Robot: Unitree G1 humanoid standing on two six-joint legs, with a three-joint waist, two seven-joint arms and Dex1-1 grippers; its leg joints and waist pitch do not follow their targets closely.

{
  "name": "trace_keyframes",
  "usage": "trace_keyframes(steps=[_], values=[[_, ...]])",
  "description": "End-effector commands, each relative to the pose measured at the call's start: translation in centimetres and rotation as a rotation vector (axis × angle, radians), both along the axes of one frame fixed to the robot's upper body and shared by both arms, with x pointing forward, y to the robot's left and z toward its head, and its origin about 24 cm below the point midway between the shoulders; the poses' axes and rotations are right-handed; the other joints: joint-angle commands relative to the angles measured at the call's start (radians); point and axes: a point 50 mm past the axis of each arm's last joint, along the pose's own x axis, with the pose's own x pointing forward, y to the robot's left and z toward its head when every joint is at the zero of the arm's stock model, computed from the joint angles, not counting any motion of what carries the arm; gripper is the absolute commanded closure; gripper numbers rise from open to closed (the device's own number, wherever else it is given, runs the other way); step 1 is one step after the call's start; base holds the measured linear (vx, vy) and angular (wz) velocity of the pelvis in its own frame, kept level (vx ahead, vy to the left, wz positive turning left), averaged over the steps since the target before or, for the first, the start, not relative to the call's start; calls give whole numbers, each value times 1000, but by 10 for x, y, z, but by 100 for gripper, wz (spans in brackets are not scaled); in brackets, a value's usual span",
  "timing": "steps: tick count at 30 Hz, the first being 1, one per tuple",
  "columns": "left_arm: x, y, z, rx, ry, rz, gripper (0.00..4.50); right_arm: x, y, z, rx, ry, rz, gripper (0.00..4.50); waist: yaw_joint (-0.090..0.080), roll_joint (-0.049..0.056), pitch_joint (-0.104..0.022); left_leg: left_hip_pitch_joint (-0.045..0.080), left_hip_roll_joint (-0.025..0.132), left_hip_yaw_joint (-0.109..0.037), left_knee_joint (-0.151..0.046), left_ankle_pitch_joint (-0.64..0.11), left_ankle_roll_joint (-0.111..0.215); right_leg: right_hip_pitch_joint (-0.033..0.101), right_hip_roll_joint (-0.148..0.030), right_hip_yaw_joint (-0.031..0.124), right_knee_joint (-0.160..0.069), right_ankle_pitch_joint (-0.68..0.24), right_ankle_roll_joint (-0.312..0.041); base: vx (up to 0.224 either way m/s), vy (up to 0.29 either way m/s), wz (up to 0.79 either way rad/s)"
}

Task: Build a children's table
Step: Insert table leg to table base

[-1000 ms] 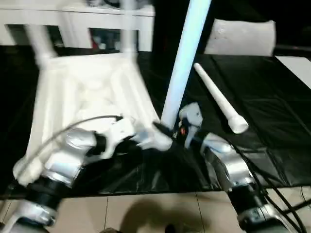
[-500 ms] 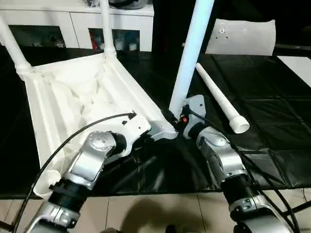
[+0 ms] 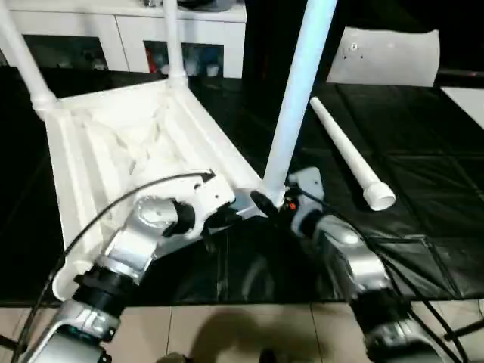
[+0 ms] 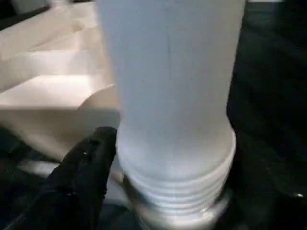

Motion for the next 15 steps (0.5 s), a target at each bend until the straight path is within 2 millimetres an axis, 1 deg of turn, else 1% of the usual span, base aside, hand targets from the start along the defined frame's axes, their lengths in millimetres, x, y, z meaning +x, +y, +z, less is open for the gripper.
trace_keyframes(steps=[1, 2, 3, 4, 5, 6, 7, 9, 10, 11, 12, 15], values=[[0, 4, -4, 35, 13, -50, 450, -8, 1, -1, 8, 24, 82, 47, 3, 12, -54, 12, 49, -16, -81, -385, 24, 29, -75, 49, -86, -401, -149, 0, 0, 0], [-1, 4, -3, 34, 14, -60, 450, -9, -1, 0, 8, 24, 91, 34, 6, 14, -57, 9, 48, -14, -80, -351, 28, 34, -75, 49, -83, -360, -157, 0, 0, 0], [-2, 6, -3, 35, 23, -107, 450, -14, -9, 3, 6, -6, 133, 20, 5, 18, -60, 9, 49, -14, -79, -323, 28, 36, -74, 49, -75, -316, -177, 0, 0, 0], [-2, 6, -3, 35, 27, -122, 450, -16, -12, 3, 1, -11, 142, 13, 7, 16, -59, 9, 48, -12, -78, -314, 33, 37, -72, 47, -79, -308, -177, 0, 0, 0], [-2, 7, -3, 36, 29, -145, 450, -17, -17, 4, -10, -16, 152, 8, 12, 18, -63, 15, 49, -8, -73, -296, 40, 36, -71, 49, -74, -264, -192, 0, 0, 0], [-2, 8, -3, 41, 32, -162, 450, -19, -22, 5, -19, -21, 162, 4, 13, 18, -65, 9, 48, -7, -72, -264, 51, 44, -71, 48, -68, -215, -207, 0, 0, 0], [-2, 9, -3, 48, 34, -183, 450, -20, -26, 6, -25, -24, 168, 4, 14, 17, -68, 8, 48, -7, -70, -243, 54, 47, -72, 47, -64, -188, -215, 0, 0, 0], [-1, 11, -4, 61, 39, -212, 450, -21, -32, 9, -37, -31, 187, 4, 19, 22, -70, 7, 48, -6, -66, -182, 67, 52, -71, 45, -53, -99, -242, 0, 0, 0], [-1, 12, -4, 67, 44, -226, 450, -23, -35, 10, -45, -36, 202, 4, 21, 21, -70, 7, 47, -5, -65, -178, 73, 53, -69, 43, -55, -92, -245, 0, 0, 0], [-1, 12, -4, 75, 45, -242, 450, -23, -37, 12, -49, -41, 215, 4, 25, 19, -70, 9, 49, -4, -64, -173, 75, 54, -71, 44, -51, -80, -250, 0, 0, 0], [-3, 14, -5, 84, 57, -289, 450, -24, -41, 17, -60, -51, 248, 4, 26, 18, -69, 8, 48, -5, -65, -174, 78, 57, -71, 42, -52, -95, -249, 0, 0, 0], [-4, 15, -5, 95, 65, -337, 450, -26, -44, 22, -75, -60, 296, 4, 28, 21, -66, 13, 52, -6, -68, -208, 65, 54, -72, 42, -57, -160, -241, 0, 0, 0]])
